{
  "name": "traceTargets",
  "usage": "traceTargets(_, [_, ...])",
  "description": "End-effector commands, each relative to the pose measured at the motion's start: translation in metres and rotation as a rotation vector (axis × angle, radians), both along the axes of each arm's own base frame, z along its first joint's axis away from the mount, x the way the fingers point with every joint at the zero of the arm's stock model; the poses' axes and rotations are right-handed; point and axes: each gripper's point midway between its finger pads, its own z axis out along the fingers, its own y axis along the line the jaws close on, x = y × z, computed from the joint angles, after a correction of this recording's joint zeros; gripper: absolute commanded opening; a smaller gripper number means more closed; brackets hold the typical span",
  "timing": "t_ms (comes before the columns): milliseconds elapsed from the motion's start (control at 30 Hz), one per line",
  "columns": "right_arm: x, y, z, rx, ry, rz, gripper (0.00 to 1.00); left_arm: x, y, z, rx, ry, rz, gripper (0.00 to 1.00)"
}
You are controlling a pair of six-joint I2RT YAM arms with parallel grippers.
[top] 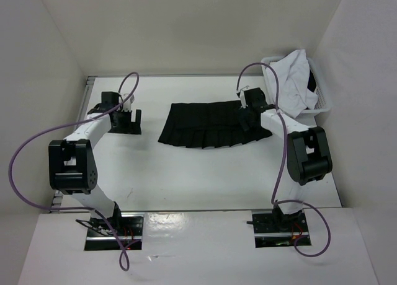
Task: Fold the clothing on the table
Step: Fold the skirt
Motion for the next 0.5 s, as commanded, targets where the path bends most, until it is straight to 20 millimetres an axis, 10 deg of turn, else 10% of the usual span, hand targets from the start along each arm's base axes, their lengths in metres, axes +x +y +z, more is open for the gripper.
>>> traceTargets(0, [-0.005, 0.015, 0.015, 0.083, -0.027, -0.007, 0.94, -0.001, 0.007, 0.005, 0.007, -0.025, 0.024, 0.99])
traceTargets(333, [-0.031, -0.001, 0.007, 0.126, -0.077, -0.096, 0.95, -0.019, 0.022, 0.03, 0.03, -0.081, 0.06, 0.99])
traceTargets(467, [-0.025, -0.051, 0.016, 0.268, -0.125, -0.27, 0.98, -0.022, 0.049, 0.051, 0.062, -0.138, 0.149, 0.99])
